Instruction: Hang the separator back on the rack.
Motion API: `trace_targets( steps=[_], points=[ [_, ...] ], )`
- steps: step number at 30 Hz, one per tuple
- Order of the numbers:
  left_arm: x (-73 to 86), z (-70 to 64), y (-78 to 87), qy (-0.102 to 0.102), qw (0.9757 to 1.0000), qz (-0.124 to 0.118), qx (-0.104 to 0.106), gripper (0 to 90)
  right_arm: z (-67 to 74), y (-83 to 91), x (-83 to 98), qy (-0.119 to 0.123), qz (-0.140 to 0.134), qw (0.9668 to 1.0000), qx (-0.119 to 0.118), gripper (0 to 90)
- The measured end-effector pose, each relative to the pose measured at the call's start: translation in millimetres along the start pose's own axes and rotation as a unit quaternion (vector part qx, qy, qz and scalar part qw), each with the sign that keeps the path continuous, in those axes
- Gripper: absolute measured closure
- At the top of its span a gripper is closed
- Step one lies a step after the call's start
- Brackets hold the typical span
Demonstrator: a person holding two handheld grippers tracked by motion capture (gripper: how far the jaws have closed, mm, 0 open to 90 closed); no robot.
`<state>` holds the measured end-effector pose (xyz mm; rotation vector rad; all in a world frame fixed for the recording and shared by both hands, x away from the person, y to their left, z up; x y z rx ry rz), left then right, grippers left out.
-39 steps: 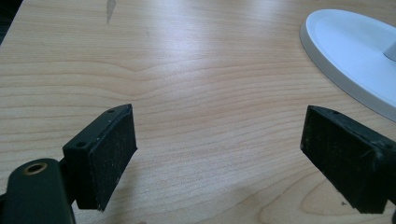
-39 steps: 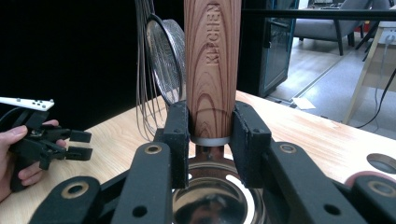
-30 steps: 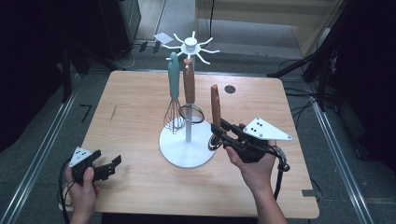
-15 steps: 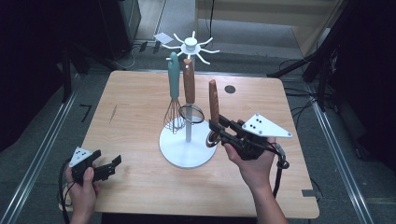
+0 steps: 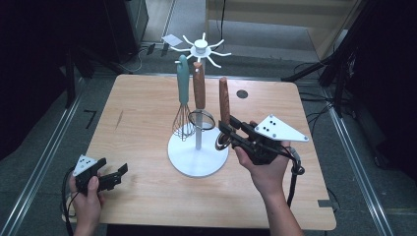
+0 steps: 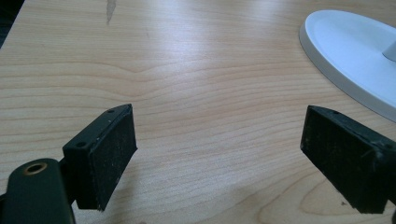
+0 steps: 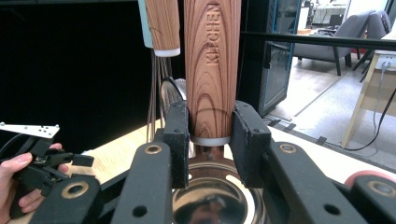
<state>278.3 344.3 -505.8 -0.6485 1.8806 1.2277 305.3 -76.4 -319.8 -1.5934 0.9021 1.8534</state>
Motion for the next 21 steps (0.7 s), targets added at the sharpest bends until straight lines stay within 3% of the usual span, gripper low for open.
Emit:
trace_targets(
  steps=[21],
  points=[
    [0.1,-0.7,0.5,-0.002,1.0,-0.002,0.0,10.9,5.0,-0.4,-18.4,0.004,-0.022,0.9997,0.001,71.1]
  ],
)
Point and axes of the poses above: each handheld gripper's, and its own axes: y roughly backward along the jaws, x roughly out of its underside, z roughly to its left, the point moved 4 cm from there along -y, roughly forward along the jaws, and after that the axes turned 7 degrees about x, right-handed, at the moved point
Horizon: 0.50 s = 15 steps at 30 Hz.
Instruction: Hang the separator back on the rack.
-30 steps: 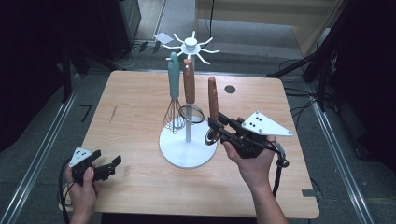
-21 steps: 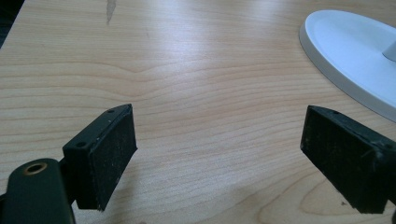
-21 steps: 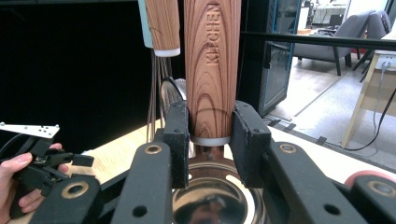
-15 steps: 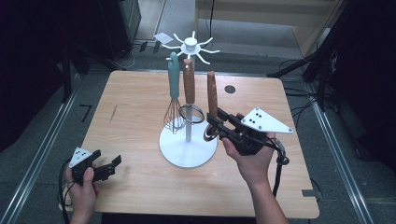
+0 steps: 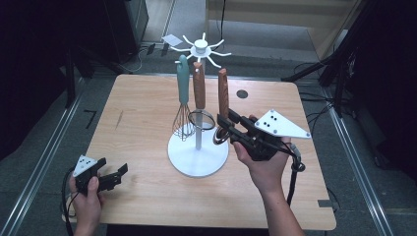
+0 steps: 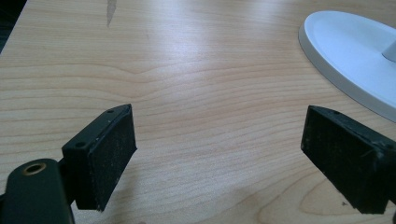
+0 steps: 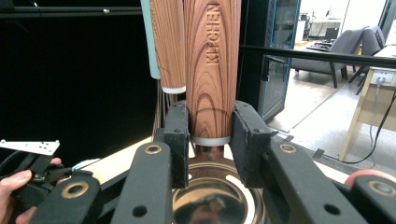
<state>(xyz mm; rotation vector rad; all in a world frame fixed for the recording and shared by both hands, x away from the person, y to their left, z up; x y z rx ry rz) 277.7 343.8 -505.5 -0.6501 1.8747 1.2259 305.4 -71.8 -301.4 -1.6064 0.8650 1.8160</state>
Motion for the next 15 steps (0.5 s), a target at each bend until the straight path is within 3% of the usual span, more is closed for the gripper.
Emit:
trace_targets(
  steps=[15],
  points=[
    [0.0,0.0,-0.2,0.0,1.0,0.0,0.0,10.9,2.4,-1.3,-11.4,0.001,-0.011,0.9999,-0.001,71.1]
  ],
)
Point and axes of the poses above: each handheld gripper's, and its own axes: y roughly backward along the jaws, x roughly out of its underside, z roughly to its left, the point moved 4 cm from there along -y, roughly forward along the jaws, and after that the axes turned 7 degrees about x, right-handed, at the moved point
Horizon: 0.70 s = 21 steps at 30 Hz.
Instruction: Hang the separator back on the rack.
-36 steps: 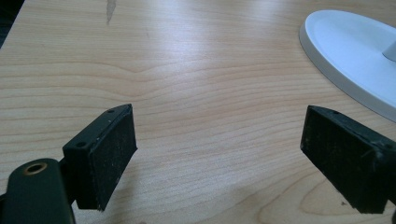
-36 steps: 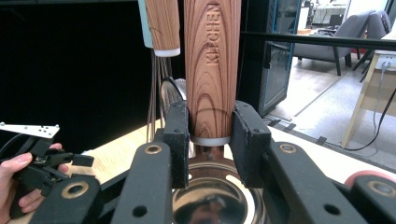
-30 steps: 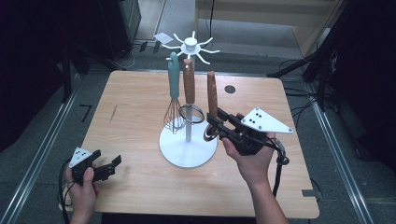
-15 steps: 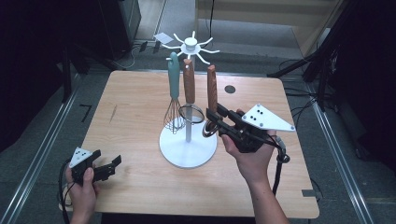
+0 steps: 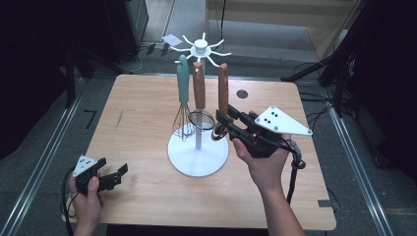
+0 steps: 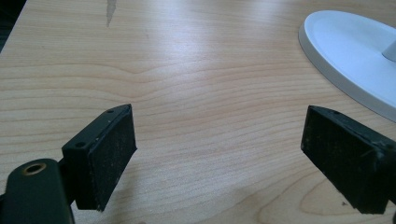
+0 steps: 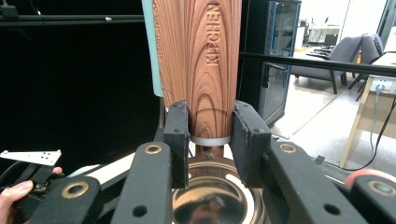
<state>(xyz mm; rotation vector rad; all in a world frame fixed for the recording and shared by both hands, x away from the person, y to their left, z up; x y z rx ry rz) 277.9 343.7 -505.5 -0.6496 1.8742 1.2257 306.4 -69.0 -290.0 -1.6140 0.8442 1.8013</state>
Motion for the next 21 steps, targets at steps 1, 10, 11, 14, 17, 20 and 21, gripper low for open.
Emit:
trace_targets(
  steps=[1,10,11,14,17,20,21],
  points=[
    [0.0,0.0,0.0,-0.001,1.0,0.001,0.0,10.9,0.1,-0.8,-0.7,0.002,0.0,1.0,0.001,71.1],
    [0.4,-0.2,0.2,-0.002,1.0,0.002,0.001,10.9,1.4,-10.3,-0.2,-0.002,0.009,1.0,-0.001,71.1],
    [0.4,-0.2,0.3,-0.003,1.0,0.002,0.001,10.9,1.6,-11.2,0.2,-0.005,0.01,0.9999,-0.001,71.1],
    [0.4,-0.2,0.1,0.0,1.0,0.002,0.001,10.9,1.7,-12.7,0.8,-0.004,0.008,0.9999,-0.005,71.0],
    [0.4,-0.1,0.3,0.0,1.0,0.002,0.001,10.9,1.5,-12.6,2.4,-0.013,0.002,0.9999,-0.009,65.4],
    [0.4,-0.2,0.1,0.0,1.0,0.001,0.0,10.9,1.1,-11.9,5.5,-0.005,0.003,1.0,-0.005,56.1],
    [0.4,-0.3,0.1,0.0,1.0,0.001,0.0,10.9,0.8,-11.8,6.9,-0.002,0.001,1.0,-0.003,53.6]
  ],
)
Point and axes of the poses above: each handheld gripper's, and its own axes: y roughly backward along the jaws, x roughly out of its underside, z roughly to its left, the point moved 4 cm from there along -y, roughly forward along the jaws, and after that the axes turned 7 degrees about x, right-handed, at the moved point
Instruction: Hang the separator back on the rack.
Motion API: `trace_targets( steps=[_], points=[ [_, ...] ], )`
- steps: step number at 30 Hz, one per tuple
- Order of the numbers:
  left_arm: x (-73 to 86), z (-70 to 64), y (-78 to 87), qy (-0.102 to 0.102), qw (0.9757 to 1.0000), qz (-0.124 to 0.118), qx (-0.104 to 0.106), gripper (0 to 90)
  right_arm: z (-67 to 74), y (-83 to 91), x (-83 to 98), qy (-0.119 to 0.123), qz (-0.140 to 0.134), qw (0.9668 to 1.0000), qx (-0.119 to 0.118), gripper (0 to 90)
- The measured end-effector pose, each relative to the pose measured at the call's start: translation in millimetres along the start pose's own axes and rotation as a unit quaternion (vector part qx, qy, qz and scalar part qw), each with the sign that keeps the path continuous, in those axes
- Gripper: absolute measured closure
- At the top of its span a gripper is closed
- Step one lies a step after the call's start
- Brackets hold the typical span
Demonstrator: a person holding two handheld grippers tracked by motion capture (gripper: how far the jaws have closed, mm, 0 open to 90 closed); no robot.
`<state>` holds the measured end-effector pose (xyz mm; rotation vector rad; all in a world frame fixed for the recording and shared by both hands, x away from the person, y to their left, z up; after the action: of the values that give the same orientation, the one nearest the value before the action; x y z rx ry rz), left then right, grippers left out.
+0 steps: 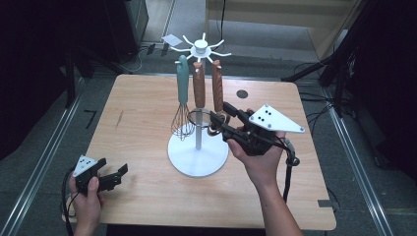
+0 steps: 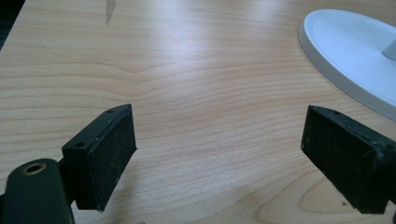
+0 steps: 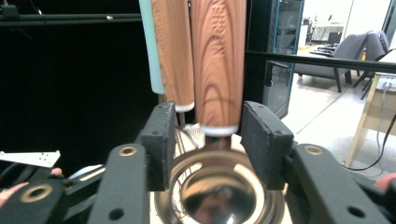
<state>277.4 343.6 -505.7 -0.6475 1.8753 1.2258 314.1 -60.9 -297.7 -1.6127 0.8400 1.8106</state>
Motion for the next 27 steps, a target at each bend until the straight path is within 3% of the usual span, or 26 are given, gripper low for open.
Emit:
trace_targets(
  steps=[10,27],
  points=[
    [0.1,-0.2,0.2,-0.002,1.0,0.002,0.0,10.9,-7.2,2.1,22.5,0.01,0.021,0.9994,0.025,35.3],
    [0.1,-0.6,0.3,-0.004,1.0,0.001,-0.003,10.9,-26.1,9.5,68.6,-0.005,0.053,0.9968,0.06,27.0]
  ],
)
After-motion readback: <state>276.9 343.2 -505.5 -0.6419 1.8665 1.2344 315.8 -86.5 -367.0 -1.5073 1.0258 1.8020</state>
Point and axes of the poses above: each handheld gripper's, and its own axes: y roughly backward along the jaws, x roughly out of its underside, z roughly to its left, the point moved 4 cm from there along -y, roughly forward along the jaws, and after that the axes turned 7 degrees about x, right-handed, at the moved point
